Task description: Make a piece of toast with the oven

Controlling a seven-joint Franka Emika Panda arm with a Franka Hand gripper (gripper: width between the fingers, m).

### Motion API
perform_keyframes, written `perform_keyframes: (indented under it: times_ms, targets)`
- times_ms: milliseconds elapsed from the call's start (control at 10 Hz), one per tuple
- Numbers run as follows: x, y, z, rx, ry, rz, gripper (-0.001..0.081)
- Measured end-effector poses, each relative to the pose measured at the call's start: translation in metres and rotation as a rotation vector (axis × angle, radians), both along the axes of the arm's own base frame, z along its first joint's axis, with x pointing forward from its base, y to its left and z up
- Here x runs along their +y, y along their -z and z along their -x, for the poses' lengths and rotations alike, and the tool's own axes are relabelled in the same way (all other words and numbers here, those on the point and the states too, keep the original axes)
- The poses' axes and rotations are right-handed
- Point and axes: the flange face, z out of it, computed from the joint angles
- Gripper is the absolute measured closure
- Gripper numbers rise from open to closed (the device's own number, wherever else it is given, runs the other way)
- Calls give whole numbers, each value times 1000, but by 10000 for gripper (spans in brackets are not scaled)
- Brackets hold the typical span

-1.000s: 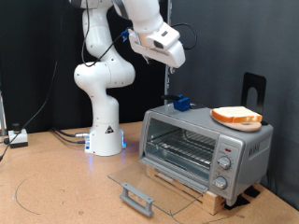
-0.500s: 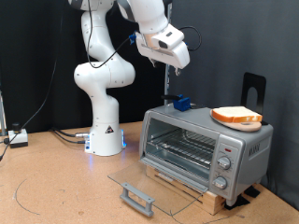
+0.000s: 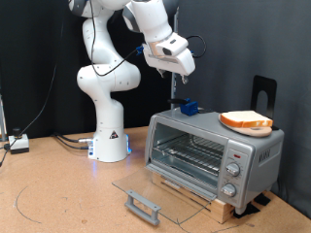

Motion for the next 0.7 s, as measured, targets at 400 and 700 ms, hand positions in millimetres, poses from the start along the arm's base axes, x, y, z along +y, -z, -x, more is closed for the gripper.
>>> perform_keyframes:
  times_ms: [400,700]
  targets:
    - [11,15,-1,17,27,14,-1]
    - [27,37,-1,-3,65,50,-1]
